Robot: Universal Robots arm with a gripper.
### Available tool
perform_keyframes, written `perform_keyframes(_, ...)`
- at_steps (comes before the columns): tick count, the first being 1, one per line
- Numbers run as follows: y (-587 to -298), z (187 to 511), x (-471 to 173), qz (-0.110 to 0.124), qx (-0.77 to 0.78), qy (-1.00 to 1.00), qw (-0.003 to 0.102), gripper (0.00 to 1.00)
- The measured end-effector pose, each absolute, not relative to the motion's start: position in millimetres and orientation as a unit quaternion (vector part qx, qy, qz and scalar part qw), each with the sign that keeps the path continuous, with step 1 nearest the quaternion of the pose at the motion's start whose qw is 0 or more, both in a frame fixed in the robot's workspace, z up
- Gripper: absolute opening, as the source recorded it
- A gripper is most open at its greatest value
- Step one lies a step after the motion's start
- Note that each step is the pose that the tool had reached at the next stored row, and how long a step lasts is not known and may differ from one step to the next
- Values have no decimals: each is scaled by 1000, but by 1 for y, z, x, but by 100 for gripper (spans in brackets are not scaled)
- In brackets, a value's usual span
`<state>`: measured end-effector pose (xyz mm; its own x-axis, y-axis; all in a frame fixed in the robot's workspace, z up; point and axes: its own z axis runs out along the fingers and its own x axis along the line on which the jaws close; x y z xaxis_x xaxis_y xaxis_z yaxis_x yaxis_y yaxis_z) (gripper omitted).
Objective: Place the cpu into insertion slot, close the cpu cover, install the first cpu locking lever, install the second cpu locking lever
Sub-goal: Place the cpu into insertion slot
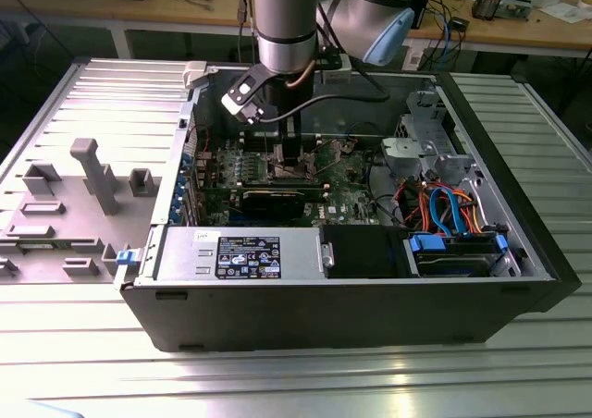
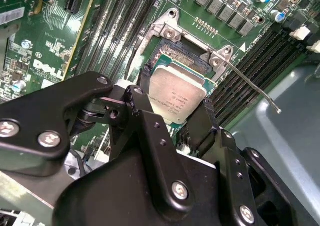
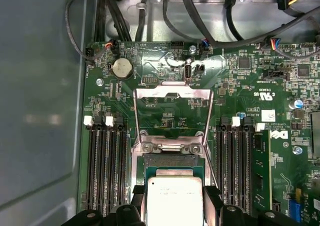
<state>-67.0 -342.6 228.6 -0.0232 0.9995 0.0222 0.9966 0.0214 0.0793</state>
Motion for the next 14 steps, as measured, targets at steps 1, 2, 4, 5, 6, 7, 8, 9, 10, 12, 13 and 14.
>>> perform_keyframes(1,-343,226,-67,36,699,714,20,55)
perform_keyframes(2,-343,223,-67,36,700,713,20,55)
perform_keyframes(4,-343,220,-67,36,700,713,20,55)
perform_keyframes(5,-343,219,-67,36,701,712,20,55)
perform_keyframes(6,-343,218,-67,36,701,712,20,55)
perform_keyframes(7,-343,217,-67,36,702,711,20,55)
perform_keyframes(8,-343,215,-67,36,705,708,20,55)
perform_keyframes(9,-343,213,-67,36,708,705,20,55)
perform_keyframes(10,-343,212,-67,36,708,705,20,55)
perform_keyframes(12,-343,208,-67,34,708,705,22,55)
perform_keyframes(13,-343,207,-67,34,708,705,22,55)
perform_keyframes(14,-342,205,-67,33,707,706,23,55)
